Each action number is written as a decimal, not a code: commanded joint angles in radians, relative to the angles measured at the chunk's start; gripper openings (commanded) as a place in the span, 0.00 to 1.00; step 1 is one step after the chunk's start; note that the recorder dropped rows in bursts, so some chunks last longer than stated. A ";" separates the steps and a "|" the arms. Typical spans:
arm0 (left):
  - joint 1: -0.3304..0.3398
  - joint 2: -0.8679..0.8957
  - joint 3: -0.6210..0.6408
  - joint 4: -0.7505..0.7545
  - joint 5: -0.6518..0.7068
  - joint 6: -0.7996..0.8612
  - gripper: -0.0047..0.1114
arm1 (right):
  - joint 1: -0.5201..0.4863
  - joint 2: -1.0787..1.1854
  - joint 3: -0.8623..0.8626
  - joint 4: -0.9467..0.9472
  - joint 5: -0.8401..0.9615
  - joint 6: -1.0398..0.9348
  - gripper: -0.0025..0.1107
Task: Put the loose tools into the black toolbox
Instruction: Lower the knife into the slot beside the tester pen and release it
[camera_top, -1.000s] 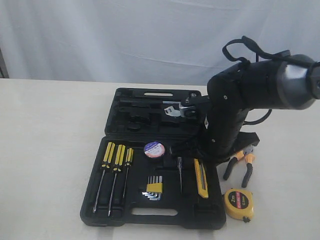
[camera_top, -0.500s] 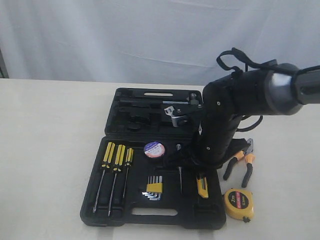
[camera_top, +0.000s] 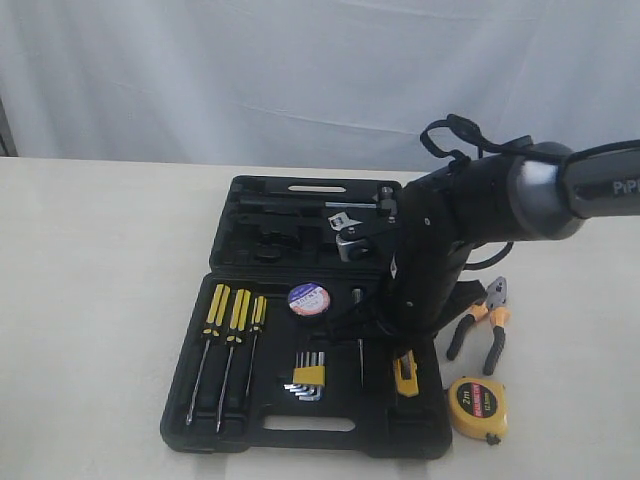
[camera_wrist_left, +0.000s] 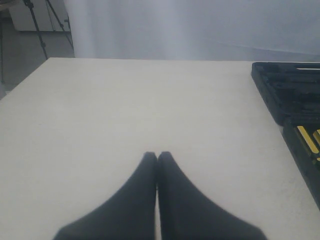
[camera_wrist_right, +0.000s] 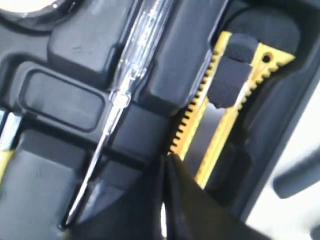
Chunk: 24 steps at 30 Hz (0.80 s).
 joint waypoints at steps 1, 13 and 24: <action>-0.005 -0.001 0.003 0.000 -0.005 -0.006 0.04 | -0.005 -0.028 0.004 -0.027 -0.002 -0.006 0.02; -0.005 -0.001 0.003 0.000 -0.005 -0.006 0.04 | -0.005 -0.080 0.004 -0.042 0.005 -0.006 0.02; -0.005 -0.001 0.003 0.000 -0.005 -0.006 0.04 | -0.005 -0.053 0.004 -0.060 0.005 -0.004 0.02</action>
